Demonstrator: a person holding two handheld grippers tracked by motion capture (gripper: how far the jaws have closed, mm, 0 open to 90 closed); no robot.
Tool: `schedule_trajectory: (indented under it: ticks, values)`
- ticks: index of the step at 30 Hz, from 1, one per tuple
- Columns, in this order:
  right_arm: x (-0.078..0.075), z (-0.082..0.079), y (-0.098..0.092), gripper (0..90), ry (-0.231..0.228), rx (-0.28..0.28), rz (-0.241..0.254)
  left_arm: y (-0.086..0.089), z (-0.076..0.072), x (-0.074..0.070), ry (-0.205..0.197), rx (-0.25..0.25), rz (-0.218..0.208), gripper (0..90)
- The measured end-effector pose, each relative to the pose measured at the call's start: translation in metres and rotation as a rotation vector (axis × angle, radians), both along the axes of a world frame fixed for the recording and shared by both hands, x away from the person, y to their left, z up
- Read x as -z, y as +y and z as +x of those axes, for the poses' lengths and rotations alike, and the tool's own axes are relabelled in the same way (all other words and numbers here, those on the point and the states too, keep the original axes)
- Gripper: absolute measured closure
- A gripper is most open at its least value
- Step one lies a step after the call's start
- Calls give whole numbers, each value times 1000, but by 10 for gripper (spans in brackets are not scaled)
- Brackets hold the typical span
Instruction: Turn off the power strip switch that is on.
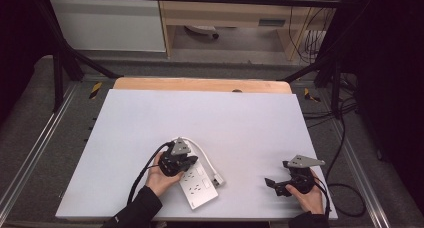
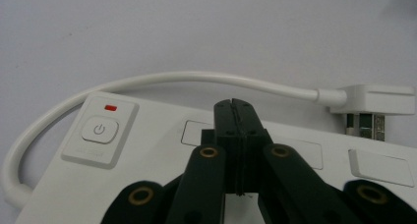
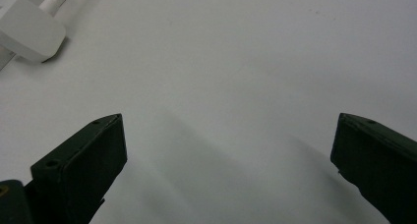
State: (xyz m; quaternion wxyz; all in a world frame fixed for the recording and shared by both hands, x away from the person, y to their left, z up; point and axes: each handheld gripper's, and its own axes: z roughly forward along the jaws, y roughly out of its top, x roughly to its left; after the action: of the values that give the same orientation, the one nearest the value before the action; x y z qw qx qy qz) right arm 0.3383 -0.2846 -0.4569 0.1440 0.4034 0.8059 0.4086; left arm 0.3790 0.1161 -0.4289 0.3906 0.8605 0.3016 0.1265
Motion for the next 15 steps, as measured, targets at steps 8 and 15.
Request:
schedule_trajectory:
  ticks: [8,15]
  values:
    - [0,0,0,11,0,0,0,0,0,1,-3,5,0,898]
    - [0,0,0,11,-3,0,0,-6,-4,3,-17,32,11,900]
